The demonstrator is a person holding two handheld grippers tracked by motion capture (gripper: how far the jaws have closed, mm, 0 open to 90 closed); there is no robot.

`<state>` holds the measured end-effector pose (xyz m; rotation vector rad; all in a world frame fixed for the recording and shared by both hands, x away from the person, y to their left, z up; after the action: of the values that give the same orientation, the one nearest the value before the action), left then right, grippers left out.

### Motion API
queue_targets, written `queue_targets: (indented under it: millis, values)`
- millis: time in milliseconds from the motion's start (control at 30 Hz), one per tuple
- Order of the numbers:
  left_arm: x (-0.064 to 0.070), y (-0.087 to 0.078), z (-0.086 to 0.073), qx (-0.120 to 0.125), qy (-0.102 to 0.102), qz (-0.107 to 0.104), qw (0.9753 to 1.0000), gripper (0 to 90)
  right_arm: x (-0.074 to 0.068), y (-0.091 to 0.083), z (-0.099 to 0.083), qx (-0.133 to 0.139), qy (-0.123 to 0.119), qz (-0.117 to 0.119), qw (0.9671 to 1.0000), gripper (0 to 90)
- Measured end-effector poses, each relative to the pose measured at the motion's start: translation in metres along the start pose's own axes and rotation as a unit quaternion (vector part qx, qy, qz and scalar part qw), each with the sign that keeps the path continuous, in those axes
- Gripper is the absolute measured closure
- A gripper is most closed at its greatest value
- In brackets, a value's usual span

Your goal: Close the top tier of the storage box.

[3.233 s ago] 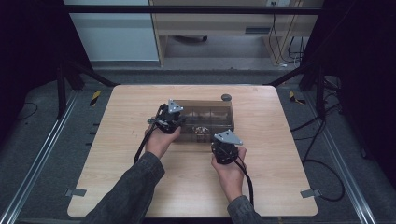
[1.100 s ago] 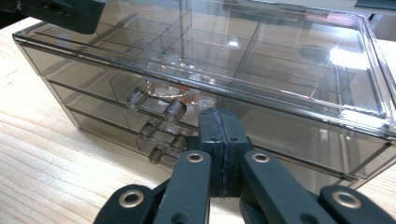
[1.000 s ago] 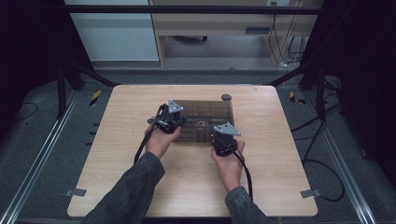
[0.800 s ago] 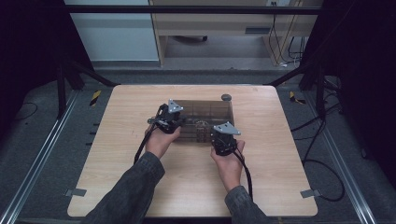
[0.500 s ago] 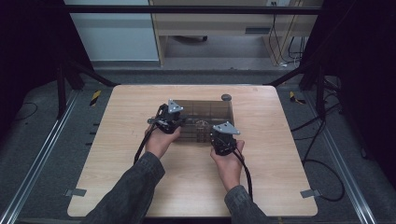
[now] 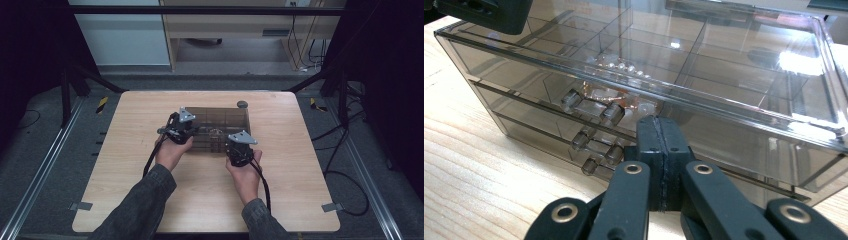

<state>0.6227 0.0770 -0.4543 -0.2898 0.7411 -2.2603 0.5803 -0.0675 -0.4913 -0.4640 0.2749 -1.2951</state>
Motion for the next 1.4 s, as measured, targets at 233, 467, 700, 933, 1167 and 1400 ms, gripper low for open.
queue_targets:
  millis: [233,467,700,933,1167,1400]
  values:
    - [0.0,0.0,0.0,0.003,-0.002,0.0,1.0,90.0,0.001,-0.005,0.0,0.001,-0.003,0.003,1.0,90.0]
    - [-0.001,0.0,-0.001,0.006,-0.003,0.001,1.0,90.0,0.0,-0.01,0.001,0.004,-0.011,0.008,0.9999,90.0]
    - [-0.003,-0.001,0.0,0.008,-0.005,-0.003,0.9999,90.0,-0.001,-0.016,0.003,0.009,-0.015,0.014,0.9997,90.0]
    - [-0.004,-0.005,0.002,0.016,-0.005,-0.003,0.9999,90.0,0.001,-0.021,0.004,0.012,-0.016,0.016,0.9997,90.0]
    - [-0.002,-0.01,0.005,0.023,0.004,0.0,0.9997,88.7,0.0,-0.022,0.006,0.013,-0.017,0.019,0.9996,90.0]
    - [-0.002,-0.014,0.007,0.026,0.016,0.006,0.9995,84.1,-0.001,-0.021,0.005,0.013,-0.019,0.022,0.9995,87.7]
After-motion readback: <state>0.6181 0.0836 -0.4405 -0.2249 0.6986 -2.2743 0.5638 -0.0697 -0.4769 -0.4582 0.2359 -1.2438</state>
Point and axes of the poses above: each handheld gripper's, and its own axes: y roughly forward along the jaws, z roughly out of its top, x roughly to its right, the point moved 8 cm from there along y, roughly forward along the jaws, and after that the axes turned 7 degrees about -z, right-handed, at the moved point
